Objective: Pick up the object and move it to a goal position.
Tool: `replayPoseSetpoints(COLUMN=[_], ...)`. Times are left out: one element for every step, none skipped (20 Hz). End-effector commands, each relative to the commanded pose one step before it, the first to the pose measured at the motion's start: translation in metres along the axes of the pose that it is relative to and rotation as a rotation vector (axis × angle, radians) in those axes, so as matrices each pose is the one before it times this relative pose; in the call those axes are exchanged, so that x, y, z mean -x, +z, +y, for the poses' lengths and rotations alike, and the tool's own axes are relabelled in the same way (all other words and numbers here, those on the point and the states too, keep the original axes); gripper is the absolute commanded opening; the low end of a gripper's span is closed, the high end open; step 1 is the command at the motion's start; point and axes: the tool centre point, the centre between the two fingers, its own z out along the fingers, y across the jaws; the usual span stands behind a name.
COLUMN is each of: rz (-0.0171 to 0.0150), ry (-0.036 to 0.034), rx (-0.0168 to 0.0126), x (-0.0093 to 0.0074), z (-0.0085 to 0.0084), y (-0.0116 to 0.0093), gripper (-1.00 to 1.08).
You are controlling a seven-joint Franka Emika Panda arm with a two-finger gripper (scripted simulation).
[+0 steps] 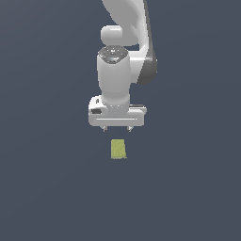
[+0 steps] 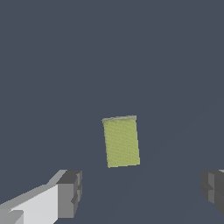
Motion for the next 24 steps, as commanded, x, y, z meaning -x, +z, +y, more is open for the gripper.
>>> replayPoseSetpoints(rz=[0.0, -0.00034, -0.00105, -0.00168, -0.0023, -0.00284, -0.00275, -0.00202, -0.00131, -0.00059, -0.00002, 0.0, 0.00038, -0.00027, -0.00077, -0.00116, -0.00157, -0.00189, -0.00215, -0.00243, -0.00273, -0.003, -0.00337, -0.00369], ry=[0.0, -0.00069, -0.00208, -0.00332, -0.00457, -0.00572, -0.00562, -0.00423, -0.00285, -0.00141, -0.00019, 0.0, 0.00084, -0.00021, -0.00101, -0.00165, -0.00228, -0.00276, -0.00311, -0.0035, -0.00392, -0.00434, -0.00492, -0.00543], rx=[0.0, -0.0006, -0.00191, -0.00308, -0.00432, -0.00554, -0.00569, -0.00457, -0.00341, -0.00208, -0.00066, 0.0, 0.00103, 0.00091, 0.00088, 0.00084, 0.00095, 0.00111, 0.00137, 0.00169, 0.00197, 0.00215, 0.00232, 0.00244], x=[0.0, 0.00012, 0.00033, 0.00055, 0.00077, 0.00098, 0.001, 0.0008, 0.00059, 0.00037, 0.00014, -0.00009, -0.00012, -0.00016, -0.00015, -0.00014, -0.00014, -0.00014, -0.00015, -0.00016, -0.00015, -0.0001, -0.00003, 0.00006], z=[0.00001, -0.0004, -0.00118, -0.0019, -0.00266, -0.0034, -0.00348, -0.00279, -0.00207, -0.00127, -0.00049, -0.00005, 0.00078, 0.00055, 0.00046, 0.00048, 0.00048, 0.00059, 0.00076, 0.00091, 0.00103, 0.00117, 0.0012, 0.00129], y=[0.0, 0.00007, 0.00025, 0.00035, 0.00042, 0.00039, 0.00015, -0.00017, -0.00044, -0.00062, -0.00058, -0.00001, 0.00028, 0.00114, 0.00187, 0.00255, 0.00327, 0.00394, 0.00459, 0.00527, 0.00594, 0.00659, 0.0073, 0.00799], gripper=[1.0, 1.0, 1.0, 1.0, 1.0, 1.0, 1.0, 1.0, 1.0, 1.0, 1.0, 1.0, 1.0, 1.0, 1.0, 1.0, 1.0, 1.0, 1.0, 1.0, 1.0, 1.0, 1.0, 1.0])
